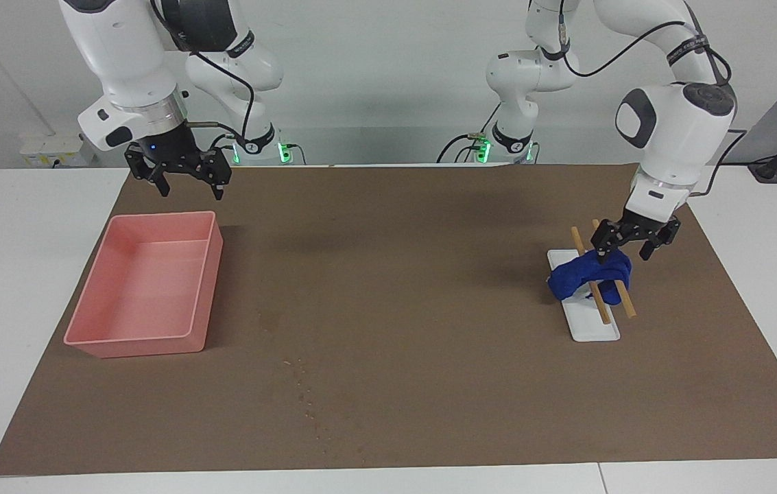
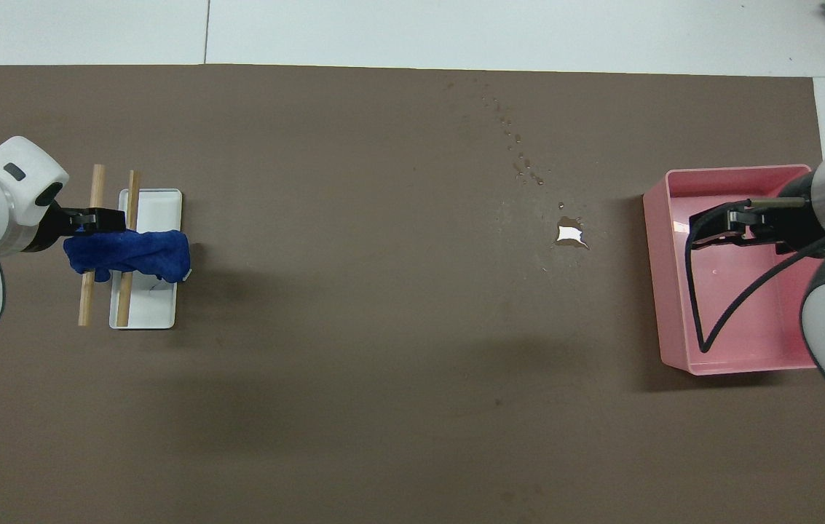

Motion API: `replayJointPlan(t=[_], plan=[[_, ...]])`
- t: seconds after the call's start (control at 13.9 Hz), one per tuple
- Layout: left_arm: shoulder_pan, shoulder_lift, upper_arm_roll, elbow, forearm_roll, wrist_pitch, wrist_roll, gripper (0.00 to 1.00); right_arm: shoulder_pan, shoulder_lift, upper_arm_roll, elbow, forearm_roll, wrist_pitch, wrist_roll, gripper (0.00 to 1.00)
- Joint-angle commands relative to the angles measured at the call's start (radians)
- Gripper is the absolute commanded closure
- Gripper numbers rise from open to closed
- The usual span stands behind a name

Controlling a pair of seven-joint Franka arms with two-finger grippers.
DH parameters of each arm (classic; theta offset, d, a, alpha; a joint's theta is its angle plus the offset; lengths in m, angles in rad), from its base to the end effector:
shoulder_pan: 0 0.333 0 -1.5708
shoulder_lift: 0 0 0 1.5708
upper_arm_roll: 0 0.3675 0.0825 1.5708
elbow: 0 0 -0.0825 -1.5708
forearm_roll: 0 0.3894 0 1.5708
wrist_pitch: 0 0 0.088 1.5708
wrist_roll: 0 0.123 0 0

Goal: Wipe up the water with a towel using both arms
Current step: 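Reach the left gripper to the blue towel on the white tray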

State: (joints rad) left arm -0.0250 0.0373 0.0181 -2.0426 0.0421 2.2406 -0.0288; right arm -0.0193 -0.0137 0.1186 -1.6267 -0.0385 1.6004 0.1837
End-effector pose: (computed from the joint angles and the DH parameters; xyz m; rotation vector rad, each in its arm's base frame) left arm 0.5829 -0.0024 0.4721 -3.0987 0.0026 -0.2504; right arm 0.5541 0.0511 0.6435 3.0974 -0.1287 -0.0107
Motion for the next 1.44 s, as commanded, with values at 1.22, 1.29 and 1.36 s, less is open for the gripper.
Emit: replayJointPlan(t=[1.22, 1.29, 1.36], plan=[[0.002, -0.023, 0.002, -0.065, 0.035, 0.062, -0.033, 1.00, -0.011, -0.045, 0.001, -0.002, 0.017, -0.050, -0.018, 0.00], [0.002, -0.023, 0.002, -0.062, 0.035, 0.054, -0.033, 1.00, -0.011, -0.045, 0.001, -0.002, 0.019, -0.050, -0.018, 0.00], [0.002, -0.023, 0.002, -0.053, 0.035, 0.038, -0.031, 1.00, -0.011, -0.045, 0.001, -0.002, 0.019, -0.050, -0.018, 0.00]])
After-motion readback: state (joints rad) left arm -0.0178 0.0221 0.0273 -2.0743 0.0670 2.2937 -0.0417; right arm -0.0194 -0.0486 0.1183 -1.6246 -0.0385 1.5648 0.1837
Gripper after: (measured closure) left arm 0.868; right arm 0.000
